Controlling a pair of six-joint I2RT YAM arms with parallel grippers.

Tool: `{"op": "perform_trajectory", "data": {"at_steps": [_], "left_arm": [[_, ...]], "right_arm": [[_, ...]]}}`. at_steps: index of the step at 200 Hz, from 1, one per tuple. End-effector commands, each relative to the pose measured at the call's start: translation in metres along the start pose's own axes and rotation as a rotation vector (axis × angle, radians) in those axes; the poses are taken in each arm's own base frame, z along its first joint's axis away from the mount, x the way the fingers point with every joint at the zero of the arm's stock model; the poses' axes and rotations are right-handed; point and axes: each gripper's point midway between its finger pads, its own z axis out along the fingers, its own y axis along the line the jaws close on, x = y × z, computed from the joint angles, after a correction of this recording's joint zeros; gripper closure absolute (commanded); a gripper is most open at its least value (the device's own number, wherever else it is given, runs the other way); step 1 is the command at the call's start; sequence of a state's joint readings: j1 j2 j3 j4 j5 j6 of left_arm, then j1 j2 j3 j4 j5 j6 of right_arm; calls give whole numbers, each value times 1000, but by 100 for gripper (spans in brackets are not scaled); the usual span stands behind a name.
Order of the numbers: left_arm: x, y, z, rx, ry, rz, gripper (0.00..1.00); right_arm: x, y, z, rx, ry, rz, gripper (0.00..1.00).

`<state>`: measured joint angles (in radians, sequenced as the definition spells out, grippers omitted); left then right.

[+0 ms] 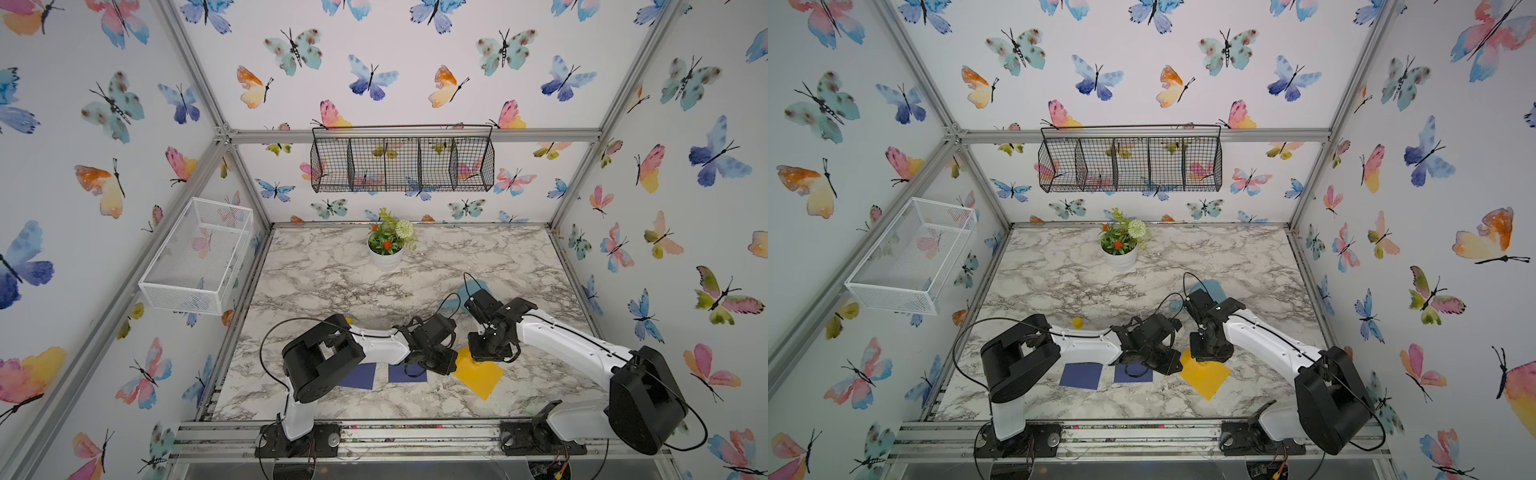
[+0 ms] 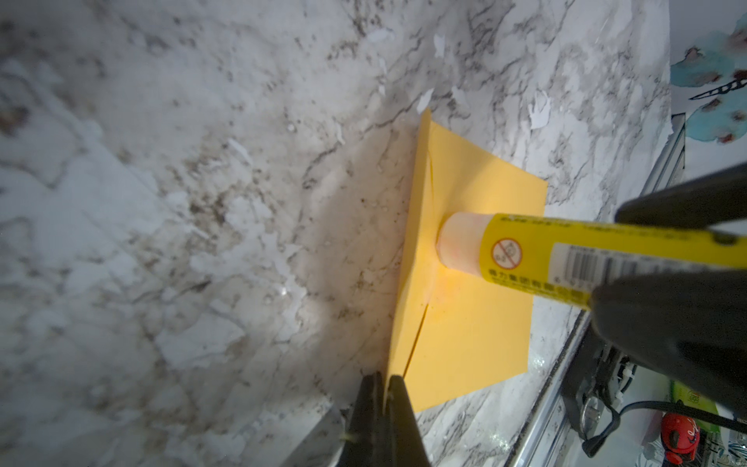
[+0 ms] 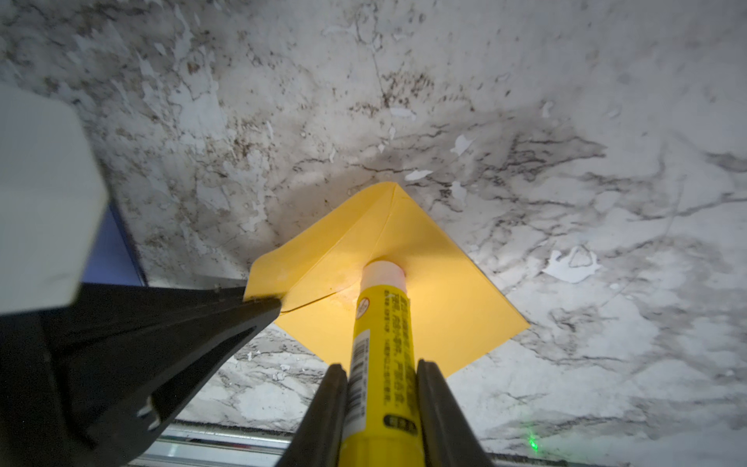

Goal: Seal the envelope with a glue stick
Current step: Apply the envelope at the center of the board.

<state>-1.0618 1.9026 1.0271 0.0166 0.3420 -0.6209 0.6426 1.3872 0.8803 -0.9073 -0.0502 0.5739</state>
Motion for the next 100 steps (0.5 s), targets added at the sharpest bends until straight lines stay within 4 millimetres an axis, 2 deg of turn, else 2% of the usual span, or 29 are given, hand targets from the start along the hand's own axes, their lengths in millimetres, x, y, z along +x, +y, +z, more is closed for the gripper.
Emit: {"op": "perform_trajectory", "data": {"at_steps": [1, 26, 56, 100], "left_arm": [[7, 13, -7, -63, 21, -10, 100], [7, 13, -6, -61, 22, -9, 100], [8, 14, -6, -64, 22, -12, 100], [9, 14, -8, -66, 22, -12, 100]], "right_arm": [[41, -3, 25, -17, 189, -22, 98], [41, 7, 26, -73, 199, -30, 98], [37, 5, 26, -50, 189, -28, 98], [13, -24, 24, 141, 92, 8, 98]]}}
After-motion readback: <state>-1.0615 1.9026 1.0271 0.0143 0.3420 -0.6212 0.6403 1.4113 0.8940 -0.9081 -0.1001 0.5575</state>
